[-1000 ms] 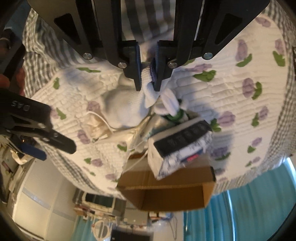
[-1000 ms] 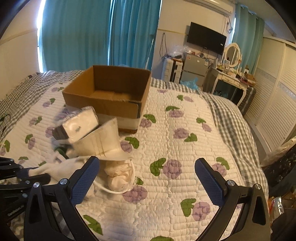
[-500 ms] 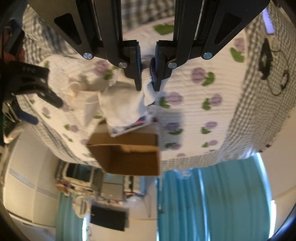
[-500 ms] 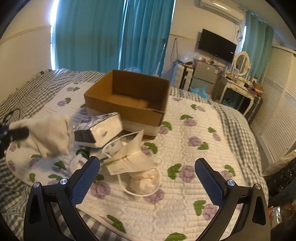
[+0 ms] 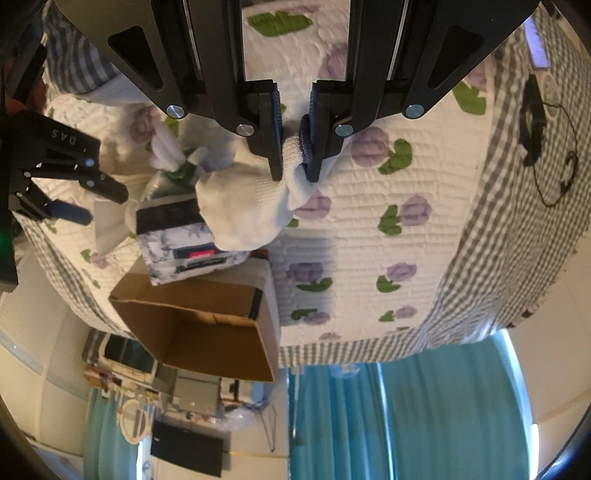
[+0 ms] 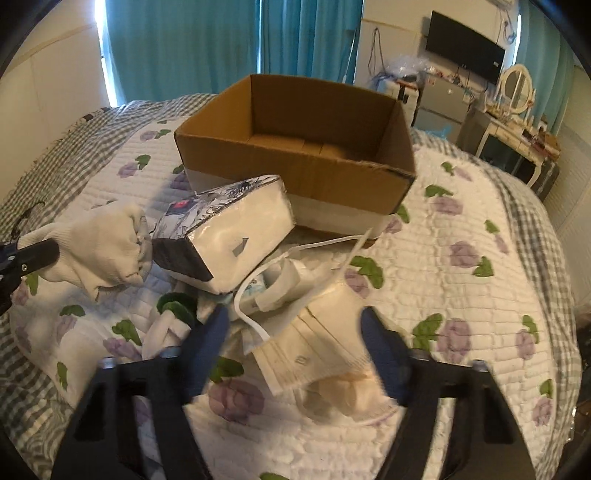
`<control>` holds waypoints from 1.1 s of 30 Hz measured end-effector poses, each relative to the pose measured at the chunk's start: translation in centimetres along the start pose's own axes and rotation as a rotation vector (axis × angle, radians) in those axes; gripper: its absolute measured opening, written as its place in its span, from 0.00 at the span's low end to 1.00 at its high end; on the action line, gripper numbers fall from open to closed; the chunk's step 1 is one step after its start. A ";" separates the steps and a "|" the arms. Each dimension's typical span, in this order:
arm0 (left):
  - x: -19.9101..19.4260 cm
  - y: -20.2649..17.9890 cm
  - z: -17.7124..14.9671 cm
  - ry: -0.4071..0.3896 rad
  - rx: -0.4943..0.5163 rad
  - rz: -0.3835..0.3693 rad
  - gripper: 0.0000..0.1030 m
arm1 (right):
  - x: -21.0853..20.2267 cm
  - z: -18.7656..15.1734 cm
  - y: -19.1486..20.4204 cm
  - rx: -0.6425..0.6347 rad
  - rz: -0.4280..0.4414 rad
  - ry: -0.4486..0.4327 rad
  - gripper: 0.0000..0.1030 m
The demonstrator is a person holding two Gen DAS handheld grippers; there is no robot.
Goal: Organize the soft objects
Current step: 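Carry the sock into the box with the left gripper while the right gripper grasps the white mask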
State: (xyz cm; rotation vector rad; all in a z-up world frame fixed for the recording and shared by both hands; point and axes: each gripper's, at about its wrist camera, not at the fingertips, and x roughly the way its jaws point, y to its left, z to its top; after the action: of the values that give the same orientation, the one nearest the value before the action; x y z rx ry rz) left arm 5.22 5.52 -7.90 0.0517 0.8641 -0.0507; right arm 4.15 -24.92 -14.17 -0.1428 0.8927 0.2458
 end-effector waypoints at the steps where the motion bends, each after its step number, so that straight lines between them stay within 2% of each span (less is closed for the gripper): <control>1: 0.1 0.1 0.1 0.000 -0.001 -0.002 0.10 | 0.1 0.0 -0.1 0.005 0.007 0.003 0.42; 2: 0.2 0.2 0.1 0.000 -0.003 -0.005 0.10 | 0.1 0.1 -0.1 0.009 0.016 0.006 0.28; 4: 0.3 0.4 0.2 0.001 -0.008 -0.009 0.10 | 0.0 0.0 -0.3 0.018 0.022 0.005 0.13; 5: 0.3 0.4 0.3 0.001 -0.008 -0.011 0.10 | -0.2 0.1 -0.4 0.018 0.018 0.002 0.07; 7: 0.2 0.4 0.4 0.000 -0.009 -0.014 0.10 | -0.9 0.1 -0.5 0.012 0.013 -0.009 0.04; 15: -3.5 0.0 1.2 -0.079 0.001 -0.020 0.10 | -6.5 1.2 0.0 -0.027 0.023 -0.113 0.02; 19: -6.2 -0.2 2.7 -0.140 0.005 -0.022 0.10 | -10.2 3.2 0.4 -0.074 0.023 -0.191 0.02; 24: -8.2 -1.3 6.0 -0.212 0.029 -0.028 0.10 | -14.2 6.9 0.7 -0.127 0.042 -0.287 0.02; 28: -8.3 -2.7 8.9 -0.250 0.045 -0.052 0.10 | -15.1 10.2 0.5 -0.157 0.047 -0.330 0.02; 33: -5.5 -4.8 12.8 -0.274 0.086 -0.034 0.10 | -12.8 14.3 -0.9 -0.180 0.063 -0.343 0.02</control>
State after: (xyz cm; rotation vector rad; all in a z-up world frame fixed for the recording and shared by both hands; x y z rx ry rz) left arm 11.01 -0.01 4.49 0.1079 0.5891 -0.1240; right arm 7.44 -24.48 4.74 -0.2315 0.5336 0.3968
